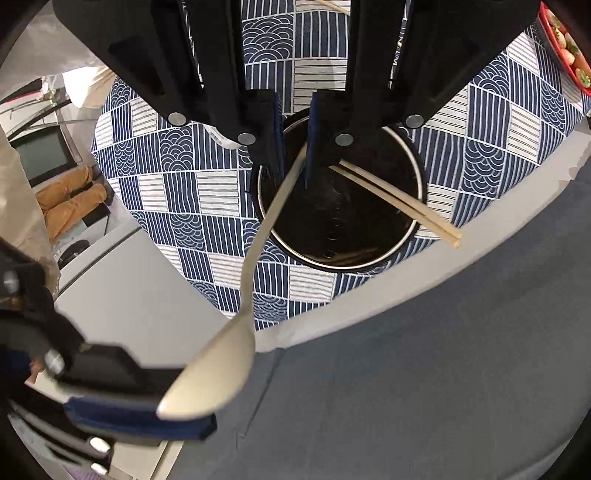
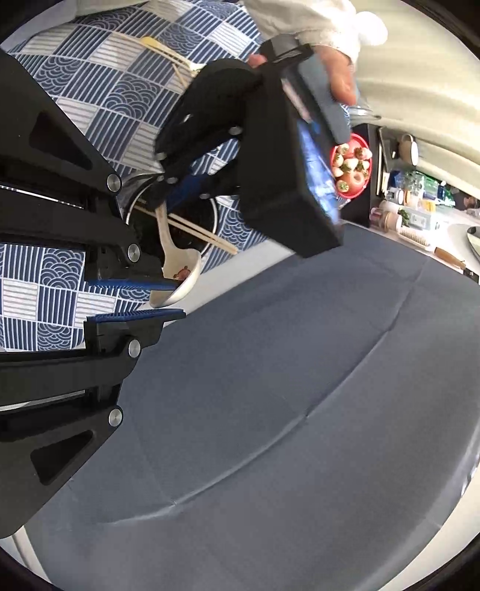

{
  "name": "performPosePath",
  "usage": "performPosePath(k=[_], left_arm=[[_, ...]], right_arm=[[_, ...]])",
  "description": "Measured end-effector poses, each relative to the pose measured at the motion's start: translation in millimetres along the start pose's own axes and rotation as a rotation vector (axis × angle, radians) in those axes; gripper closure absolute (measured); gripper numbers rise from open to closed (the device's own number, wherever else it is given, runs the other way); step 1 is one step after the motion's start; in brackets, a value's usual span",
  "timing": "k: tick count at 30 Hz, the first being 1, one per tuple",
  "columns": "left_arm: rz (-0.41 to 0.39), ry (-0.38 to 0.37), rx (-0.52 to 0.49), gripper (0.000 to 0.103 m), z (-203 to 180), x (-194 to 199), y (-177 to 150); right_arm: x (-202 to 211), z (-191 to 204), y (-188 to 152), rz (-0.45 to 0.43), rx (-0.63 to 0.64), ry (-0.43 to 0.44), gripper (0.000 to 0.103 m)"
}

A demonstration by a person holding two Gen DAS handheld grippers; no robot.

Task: Organize utensils
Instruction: 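Open both tools to drop the spoons into the black cup, then move both open tools toward the white spoon with a barcode sticker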

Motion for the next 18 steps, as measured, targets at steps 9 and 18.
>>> performPosePath(k=[9, 18], left_arm=[[-0.094, 0.077, 0.005, 0.021, 4.3, 37.3, -11.9], [-0.086, 0.107, 0.020, 0.013, 3.1, 43.1, -26.3]], right_arm=[[26.4, -10.1, -18.9, -0.034, -0.081, -0.073, 0.021], [34.5, -5.3, -44.4, -0.003, -0.147, -0.066, 0.018]])
Point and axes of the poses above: each gripper's, at about its wrist camera, not at the fingertips, and x roughly against the way its jaws point, z to its left, y to its top, the point moved 3 cm from there along -x, roughly the way its jaws point, and after that the axes turned 3 degrees about -y, right-handed, at the moved point
